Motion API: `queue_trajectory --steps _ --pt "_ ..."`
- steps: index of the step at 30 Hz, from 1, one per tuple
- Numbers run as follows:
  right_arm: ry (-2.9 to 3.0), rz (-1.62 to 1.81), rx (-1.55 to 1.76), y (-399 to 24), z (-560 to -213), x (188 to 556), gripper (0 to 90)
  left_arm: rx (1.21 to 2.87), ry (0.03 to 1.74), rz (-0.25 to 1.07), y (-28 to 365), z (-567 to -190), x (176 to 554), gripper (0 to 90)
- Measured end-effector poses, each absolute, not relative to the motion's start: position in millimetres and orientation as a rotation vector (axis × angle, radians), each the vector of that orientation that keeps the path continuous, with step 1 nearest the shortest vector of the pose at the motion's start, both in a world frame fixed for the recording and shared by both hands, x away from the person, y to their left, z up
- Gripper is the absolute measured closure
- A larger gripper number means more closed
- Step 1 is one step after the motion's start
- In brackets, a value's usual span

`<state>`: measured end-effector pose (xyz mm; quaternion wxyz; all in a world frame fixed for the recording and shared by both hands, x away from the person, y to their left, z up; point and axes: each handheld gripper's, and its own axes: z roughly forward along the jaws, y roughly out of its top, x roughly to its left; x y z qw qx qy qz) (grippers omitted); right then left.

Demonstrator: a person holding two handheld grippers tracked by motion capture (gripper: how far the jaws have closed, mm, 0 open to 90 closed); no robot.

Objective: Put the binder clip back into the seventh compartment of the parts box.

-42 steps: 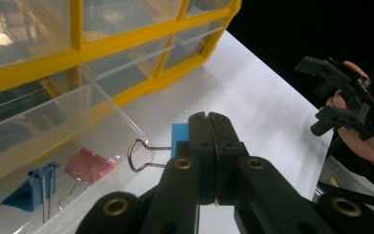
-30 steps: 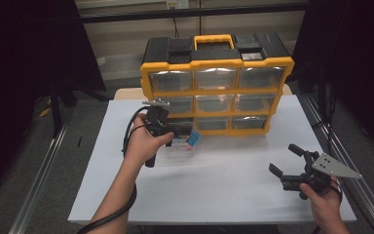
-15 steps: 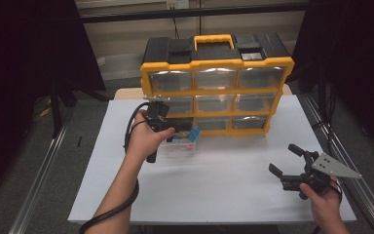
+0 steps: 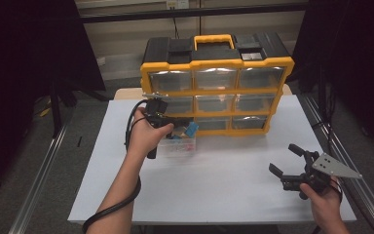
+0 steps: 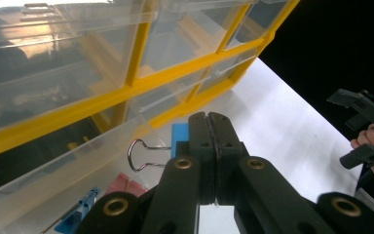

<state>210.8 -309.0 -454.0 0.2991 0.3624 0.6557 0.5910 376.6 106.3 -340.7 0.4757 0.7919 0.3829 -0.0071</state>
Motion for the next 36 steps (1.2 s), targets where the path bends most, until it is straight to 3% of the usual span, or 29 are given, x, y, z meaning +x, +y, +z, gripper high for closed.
queue_trajectory --steps 32,36 --pt "1.742 1.571 0.962 -309.0 -453.9 210.7 2.1 1.943 0.974 0.076 111.6 -355.7 382.4 89.5" --pt "1.742 1.572 0.954 -308.9 -454.0 210.9 2.1 1.921 0.964 0.077 113.4 -359.8 382.6 84.7"
